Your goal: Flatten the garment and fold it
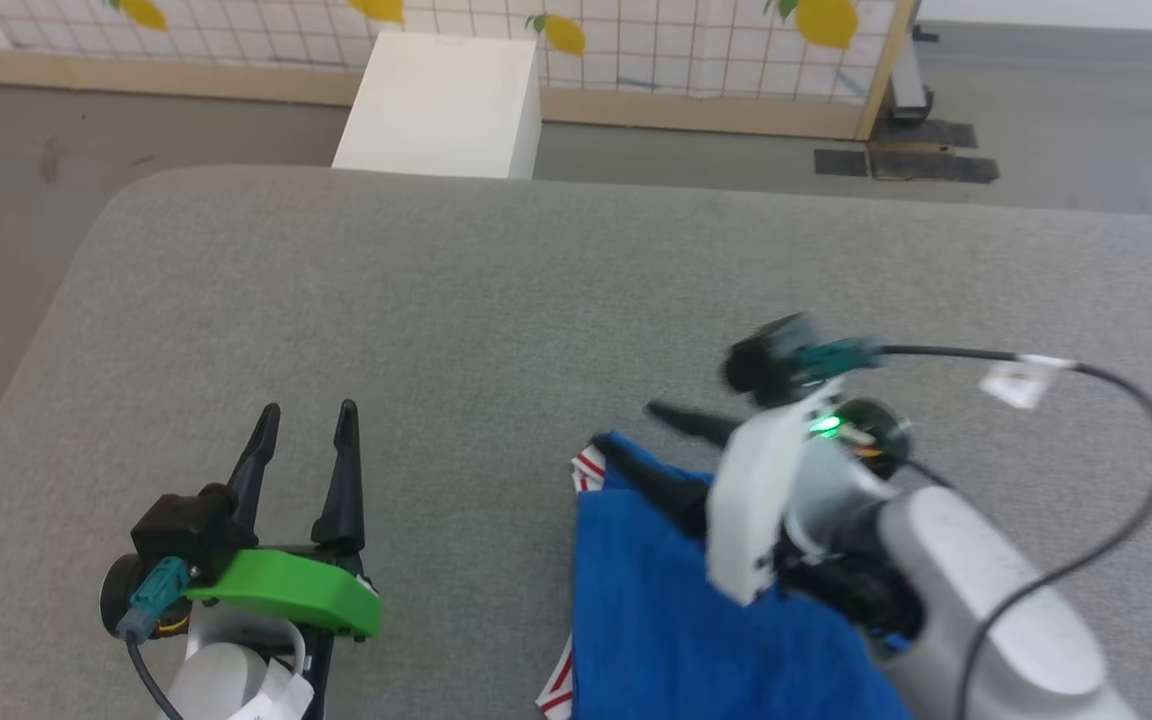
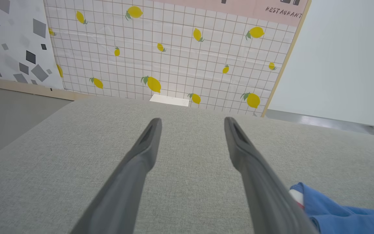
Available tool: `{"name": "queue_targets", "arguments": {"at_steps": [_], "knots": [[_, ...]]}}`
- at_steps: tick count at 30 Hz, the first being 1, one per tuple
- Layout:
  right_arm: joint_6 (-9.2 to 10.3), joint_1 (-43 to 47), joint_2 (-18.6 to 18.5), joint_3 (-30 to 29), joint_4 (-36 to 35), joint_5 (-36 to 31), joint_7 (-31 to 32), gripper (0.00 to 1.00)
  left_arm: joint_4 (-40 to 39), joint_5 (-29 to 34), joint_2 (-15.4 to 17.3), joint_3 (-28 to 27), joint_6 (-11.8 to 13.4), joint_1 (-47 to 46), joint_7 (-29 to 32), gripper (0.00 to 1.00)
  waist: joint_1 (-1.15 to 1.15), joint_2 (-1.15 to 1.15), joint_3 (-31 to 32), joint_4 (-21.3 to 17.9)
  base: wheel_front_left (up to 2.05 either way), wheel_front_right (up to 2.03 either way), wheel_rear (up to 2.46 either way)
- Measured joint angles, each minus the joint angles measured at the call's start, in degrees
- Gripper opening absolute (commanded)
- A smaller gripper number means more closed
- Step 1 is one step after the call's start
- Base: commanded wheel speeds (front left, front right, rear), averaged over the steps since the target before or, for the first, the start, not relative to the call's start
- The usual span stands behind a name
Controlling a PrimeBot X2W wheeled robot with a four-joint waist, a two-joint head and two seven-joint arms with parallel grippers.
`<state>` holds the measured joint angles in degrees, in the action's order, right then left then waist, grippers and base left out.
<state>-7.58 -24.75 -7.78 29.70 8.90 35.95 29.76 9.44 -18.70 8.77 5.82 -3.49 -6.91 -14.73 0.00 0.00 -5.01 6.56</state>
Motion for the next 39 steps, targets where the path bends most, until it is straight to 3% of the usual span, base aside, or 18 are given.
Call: {"name": "queue_targets", "arguments": {"at_steps": [4, 11, 14, 15, 23, 28, 39], "knots": [[0.00, 2.59, -2.79, -6.77, -7.00, -0.25, -7.04, 1.00, 0.05, 0.01, 0.04, -0.22, 0.02, 0.32, 0.00, 1.00, 0.00, 0.00, 1.40, -1.49, 0.00, 0.00, 0.00], [0.01, 9.00, -6.92, -18.90, -14.73, -6.27, -20.15, 1.00, -0.80, -0.02, 0.10, -1.12, 0.63, 1.88, -0.01, 1.00, 0.00, 0.00, 3.07, -4.33, 0.00, 0.00, 0.00], [0.01, 12.93, -7.49, -24.19, -15.80, -9.14, -24.51, 1.00, -1.26, -0.02, 0.09, -1.43, 1.30, 2.29, 0.00, 1.00, 0.00, 0.00, 3.62, -5.15, 0.00, 0.00, 0.00], [0.01, 17.10, -7.09, -29.32, -16.19, -11.43, -28.87, 1.00, -1.87, -0.02, 0.03, -1.70, 1.81, 2.76, -0.01, 1.00, 0.00, 0.00, 4.18, -5.61, 0.00, 0.00, 0.00], [0.01, 26.86, -7.08, -36.97, -13.33, -14.84, -37.68, 1.00, -2.86, 0.07, -0.16, -1.98, 2.37, 3.69, -0.01, 1.00, 0.00, 0.00, 4.87, -5.48, 0.00, 0.00, 0.00], [0.01, 28.87, -7.05, -37.02, -9.81, -14.78, -36.10, 1.00, -3.10, 0.08, -0.31, -2.41, 2.53, 4.45, -0.01, 1.00, 0.00, 0.00, 4.54, -5.46, 0.00, 0.00, 0.00], [0.01, 27.47, -8.71, -26.69, -1.60, -13.15, -18.93, 1.00, -2.54, 0.07, -1.14, -2.37, 2.52, 4.52, -0.01, 1.00, 0.00, 0.00, 3.73, -4.31, 0.00, 0.00, 0.00]]}}
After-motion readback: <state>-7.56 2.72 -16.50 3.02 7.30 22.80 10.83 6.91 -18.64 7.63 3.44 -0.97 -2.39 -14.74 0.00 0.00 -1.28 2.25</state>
